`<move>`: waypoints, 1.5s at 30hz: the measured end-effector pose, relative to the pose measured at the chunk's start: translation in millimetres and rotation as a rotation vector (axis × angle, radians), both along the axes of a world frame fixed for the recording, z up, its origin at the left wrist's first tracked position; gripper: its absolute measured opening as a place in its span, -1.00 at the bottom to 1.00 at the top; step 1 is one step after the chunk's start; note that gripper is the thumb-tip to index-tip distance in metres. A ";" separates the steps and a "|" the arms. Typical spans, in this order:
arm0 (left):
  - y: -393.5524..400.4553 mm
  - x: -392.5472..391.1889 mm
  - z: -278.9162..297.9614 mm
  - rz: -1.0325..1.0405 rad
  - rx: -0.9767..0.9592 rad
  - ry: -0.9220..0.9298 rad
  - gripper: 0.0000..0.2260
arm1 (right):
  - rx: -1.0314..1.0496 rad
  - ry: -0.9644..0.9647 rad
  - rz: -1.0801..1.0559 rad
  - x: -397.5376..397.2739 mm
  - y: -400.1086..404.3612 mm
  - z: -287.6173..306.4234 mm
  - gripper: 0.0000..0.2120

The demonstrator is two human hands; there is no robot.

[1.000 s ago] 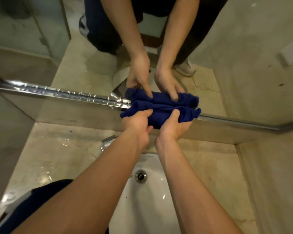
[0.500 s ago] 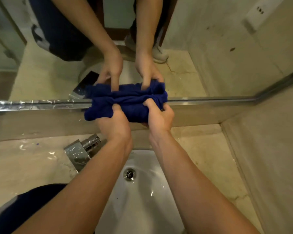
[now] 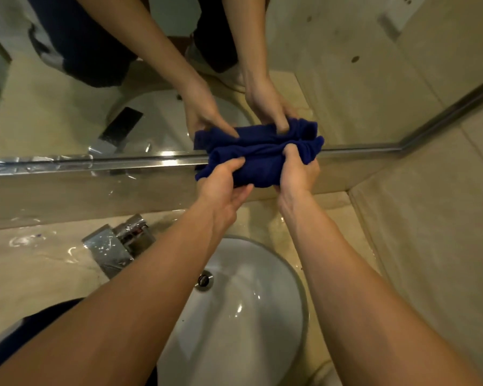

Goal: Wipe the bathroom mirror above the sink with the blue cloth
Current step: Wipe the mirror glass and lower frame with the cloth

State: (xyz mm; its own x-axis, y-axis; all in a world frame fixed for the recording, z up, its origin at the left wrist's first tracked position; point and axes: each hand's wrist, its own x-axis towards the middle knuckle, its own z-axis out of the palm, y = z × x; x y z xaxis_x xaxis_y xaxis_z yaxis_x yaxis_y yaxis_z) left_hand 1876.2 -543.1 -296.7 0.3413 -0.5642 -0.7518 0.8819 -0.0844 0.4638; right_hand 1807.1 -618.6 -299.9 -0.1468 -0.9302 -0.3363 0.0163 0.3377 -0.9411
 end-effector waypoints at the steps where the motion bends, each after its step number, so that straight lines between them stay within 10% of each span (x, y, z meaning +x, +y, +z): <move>1: 5.0 6.0 1.7 -0.001 0.002 0.007 -0.61 | -0.026 0.017 0.006 7.2 5.8 -1.4 -0.60; 14: 114.1 127.2 1.6 0.676 0.031 -0.042 -0.65 | 0.029 0.004 0.342 150.5 164.7 -0.1 -0.55; 21: 108.3 114.1 5.8 0.711 0.231 -0.132 -0.62 | 0.175 0.210 0.514 133.6 137.8 27.7 -0.90; 45: 142.3 144.5 12.7 0.297 0.414 -0.349 -0.71 | 0.310 0.130 0.623 126.0 121.7 18.9 -0.69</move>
